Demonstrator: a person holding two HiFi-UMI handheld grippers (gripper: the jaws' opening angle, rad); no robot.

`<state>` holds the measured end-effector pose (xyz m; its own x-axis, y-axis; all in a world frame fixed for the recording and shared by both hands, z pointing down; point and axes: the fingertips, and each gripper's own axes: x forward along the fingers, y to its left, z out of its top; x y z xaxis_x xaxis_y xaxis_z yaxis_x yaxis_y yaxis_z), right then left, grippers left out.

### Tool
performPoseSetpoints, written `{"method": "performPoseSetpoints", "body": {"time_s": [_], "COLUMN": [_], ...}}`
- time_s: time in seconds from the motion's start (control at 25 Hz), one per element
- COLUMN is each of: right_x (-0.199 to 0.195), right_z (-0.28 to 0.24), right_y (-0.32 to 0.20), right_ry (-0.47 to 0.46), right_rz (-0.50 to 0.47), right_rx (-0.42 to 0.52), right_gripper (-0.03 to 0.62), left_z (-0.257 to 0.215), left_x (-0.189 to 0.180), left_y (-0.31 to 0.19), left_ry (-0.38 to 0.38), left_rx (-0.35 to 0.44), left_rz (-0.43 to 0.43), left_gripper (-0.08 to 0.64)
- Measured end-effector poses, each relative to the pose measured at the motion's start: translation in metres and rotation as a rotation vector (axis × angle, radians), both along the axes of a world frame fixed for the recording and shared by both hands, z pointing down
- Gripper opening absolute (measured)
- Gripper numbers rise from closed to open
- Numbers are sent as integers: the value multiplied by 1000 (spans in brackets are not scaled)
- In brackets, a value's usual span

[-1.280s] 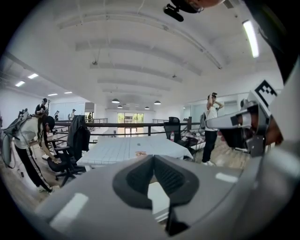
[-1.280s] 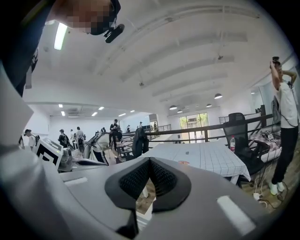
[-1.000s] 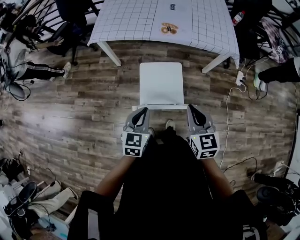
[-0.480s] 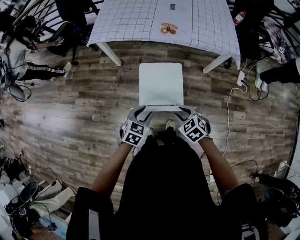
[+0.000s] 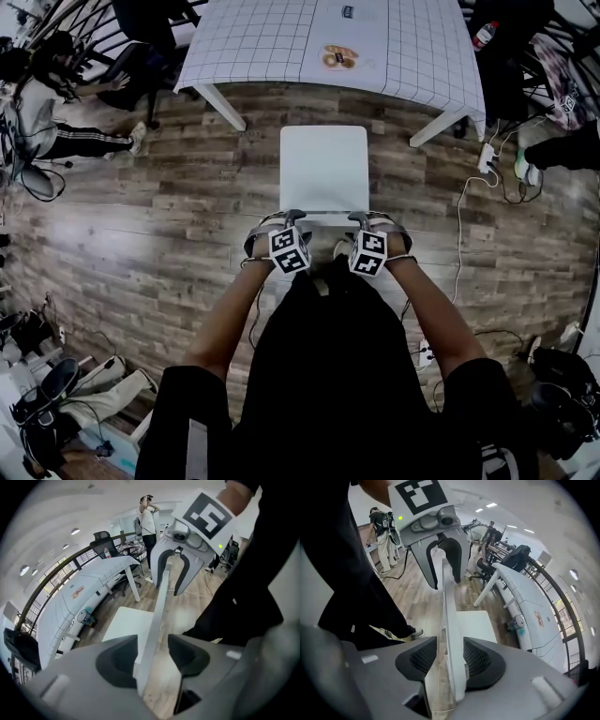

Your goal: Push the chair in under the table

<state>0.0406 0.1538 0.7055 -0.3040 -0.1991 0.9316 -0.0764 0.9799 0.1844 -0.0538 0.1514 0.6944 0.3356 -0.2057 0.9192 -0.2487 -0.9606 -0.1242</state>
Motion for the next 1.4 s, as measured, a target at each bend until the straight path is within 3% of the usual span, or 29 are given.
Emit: {"method": "performPoseSetpoints", "body": {"time_s": [0.24, 0.36, 0.6, 0.68, 0.88, 1.4], "right_x": [-11, -13, -29, -20, -18, -19], "right_z": [11, 19, 23, 33, 39, 30], "right_y": [-6, -9, 5, -6, -12, -22], "right_ry": [17, 23, 56, 68, 71, 60], "right_rz": [-27, -31, -63, -72, -97, -113], "right_rx": [-48, -68, -103, -106, -146, -203], "right_gripper": [164, 164, 109, 77, 75, 81], "left_z": [26, 32, 38, 46, 51, 41], "left_x": [-2, 0, -10, -2, 1, 1], "left_y": [-8, -13, 5, -3, -9, -19], "left_ry": [-80, -69, -139, -138, -135, -193], "left_rx": [-43, -52, -52, -74, -159, -209], "left_rz": [41, 24, 103, 101, 67, 103], "left_gripper": [201, 153, 94, 92, 98, 98]}}
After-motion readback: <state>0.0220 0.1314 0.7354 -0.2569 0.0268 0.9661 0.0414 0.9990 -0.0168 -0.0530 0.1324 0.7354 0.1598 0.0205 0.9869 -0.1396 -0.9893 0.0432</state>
